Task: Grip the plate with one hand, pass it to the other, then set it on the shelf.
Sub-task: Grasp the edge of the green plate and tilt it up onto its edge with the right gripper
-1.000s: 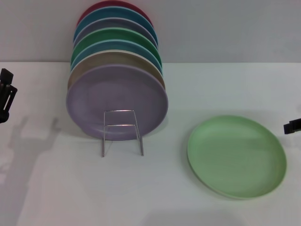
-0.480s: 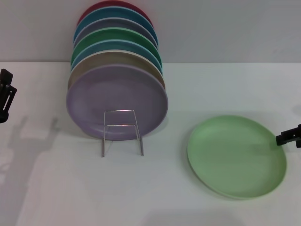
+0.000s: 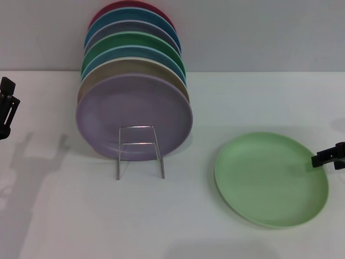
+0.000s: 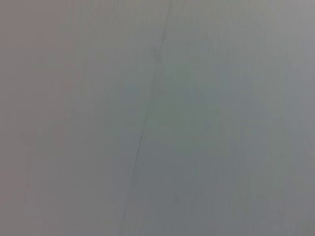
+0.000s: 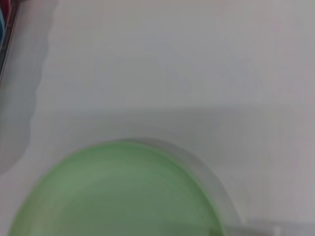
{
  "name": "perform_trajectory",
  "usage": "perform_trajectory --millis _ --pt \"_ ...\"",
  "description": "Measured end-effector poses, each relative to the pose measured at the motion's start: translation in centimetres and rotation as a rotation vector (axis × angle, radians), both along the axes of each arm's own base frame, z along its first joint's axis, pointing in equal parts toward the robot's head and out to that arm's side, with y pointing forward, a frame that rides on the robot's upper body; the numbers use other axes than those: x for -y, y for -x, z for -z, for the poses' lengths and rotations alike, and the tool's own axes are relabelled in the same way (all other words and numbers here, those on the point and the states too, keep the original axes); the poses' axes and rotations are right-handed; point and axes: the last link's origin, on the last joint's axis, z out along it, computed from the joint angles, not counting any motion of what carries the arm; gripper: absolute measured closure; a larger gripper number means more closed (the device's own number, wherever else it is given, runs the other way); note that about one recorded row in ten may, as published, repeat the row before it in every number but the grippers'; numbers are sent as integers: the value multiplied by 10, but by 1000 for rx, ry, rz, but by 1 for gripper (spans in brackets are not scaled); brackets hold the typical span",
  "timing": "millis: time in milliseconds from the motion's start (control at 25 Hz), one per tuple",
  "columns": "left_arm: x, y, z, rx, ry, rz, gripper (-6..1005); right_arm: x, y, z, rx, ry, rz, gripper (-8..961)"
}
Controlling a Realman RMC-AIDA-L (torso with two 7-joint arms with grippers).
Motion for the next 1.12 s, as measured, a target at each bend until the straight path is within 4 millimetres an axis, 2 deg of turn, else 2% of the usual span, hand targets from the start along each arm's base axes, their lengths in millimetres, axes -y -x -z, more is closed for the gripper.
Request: perform_trajectory --millis 240,480,520,1120 --pt "0 0 0 1 -1 -1 145 -2 -2 4 15 12 7 300" --pt "0 0 -1 2 -4 -3 145 -5 -1 6 15 17 6 379" --pt "0 0 -1 2 -4 -3 145 -5 -1 6 14 17 6 614" --pt "0 1 -1 3 -6 -4 145 -7 -1 10 19 22 8 625"
